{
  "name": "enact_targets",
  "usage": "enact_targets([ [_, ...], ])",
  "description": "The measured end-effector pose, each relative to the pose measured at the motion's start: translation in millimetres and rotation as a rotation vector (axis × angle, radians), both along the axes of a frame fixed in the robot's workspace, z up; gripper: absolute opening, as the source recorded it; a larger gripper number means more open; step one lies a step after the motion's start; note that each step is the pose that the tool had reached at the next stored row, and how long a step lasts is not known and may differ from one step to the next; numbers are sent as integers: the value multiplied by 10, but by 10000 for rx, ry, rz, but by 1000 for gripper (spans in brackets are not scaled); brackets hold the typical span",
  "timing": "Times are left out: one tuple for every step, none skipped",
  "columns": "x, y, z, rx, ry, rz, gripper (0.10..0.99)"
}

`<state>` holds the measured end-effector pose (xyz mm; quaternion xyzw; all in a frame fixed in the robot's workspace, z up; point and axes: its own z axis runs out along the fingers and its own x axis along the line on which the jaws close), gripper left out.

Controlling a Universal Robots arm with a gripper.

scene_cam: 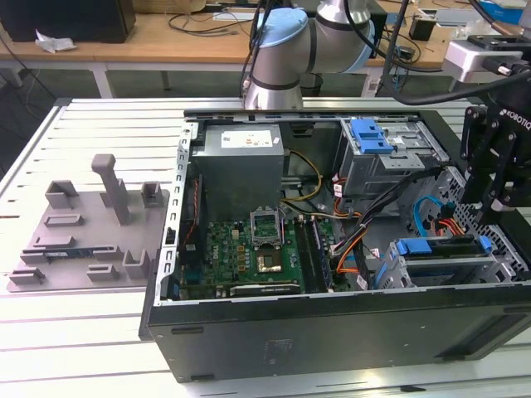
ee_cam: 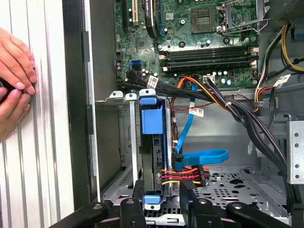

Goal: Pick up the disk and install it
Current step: 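Insert the second disk wire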

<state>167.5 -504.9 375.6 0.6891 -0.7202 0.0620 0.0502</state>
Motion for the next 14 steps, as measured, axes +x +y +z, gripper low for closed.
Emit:
enact_targets([
  [0, 0, 0, -2, 0, 0, 427],
  [0, 0, 0, -3, 0, 0, 427],
  [0, 1, 0, -6, 0, 0, 427],
  [0, 12, 0, -25, 0, 1, 427],
  [1, 49, 0, -142, 0, 2, 427],
  [0, 117, 0, -390, 7, 0, 427],
  [0, 154, -1, -508, 7, 0, 427],
  [-1, 187, -4, -570, 8, 0, 427],
  [-5, 206, -7, -611, 7, -1, 427],
  [-15, 226, -13, -663, 9, 0, 427],
  [-24, 233, -19, -686, 9, 1, 427],
  [-37, 236, -31, -705, 11, 0, 427],
  [-50, 237, -44, -714, 16, 1, 427],
  [-66, 237, -59, -726, 29, 0, 427],
])
